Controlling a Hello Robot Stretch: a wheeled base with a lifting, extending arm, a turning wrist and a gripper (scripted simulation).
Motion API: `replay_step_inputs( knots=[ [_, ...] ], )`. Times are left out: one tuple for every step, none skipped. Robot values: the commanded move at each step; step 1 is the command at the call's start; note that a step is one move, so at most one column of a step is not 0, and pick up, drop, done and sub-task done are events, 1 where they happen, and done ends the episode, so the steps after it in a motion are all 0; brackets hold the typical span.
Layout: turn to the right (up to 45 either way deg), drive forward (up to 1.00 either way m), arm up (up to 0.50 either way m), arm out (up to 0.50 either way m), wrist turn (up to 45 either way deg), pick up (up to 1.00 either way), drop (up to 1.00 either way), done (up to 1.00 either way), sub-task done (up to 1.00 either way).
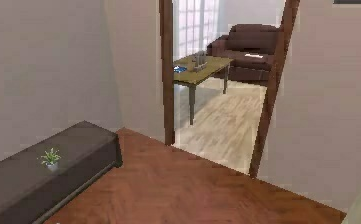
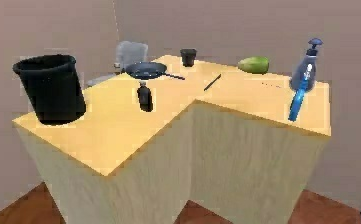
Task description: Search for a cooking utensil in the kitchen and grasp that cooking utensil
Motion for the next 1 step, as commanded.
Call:
replay_step_inputs(
  knots=[
    [-27.0,0.00,0.00,0.00,0.0,0.00,0.00,0.00,0.00]
  ],
)
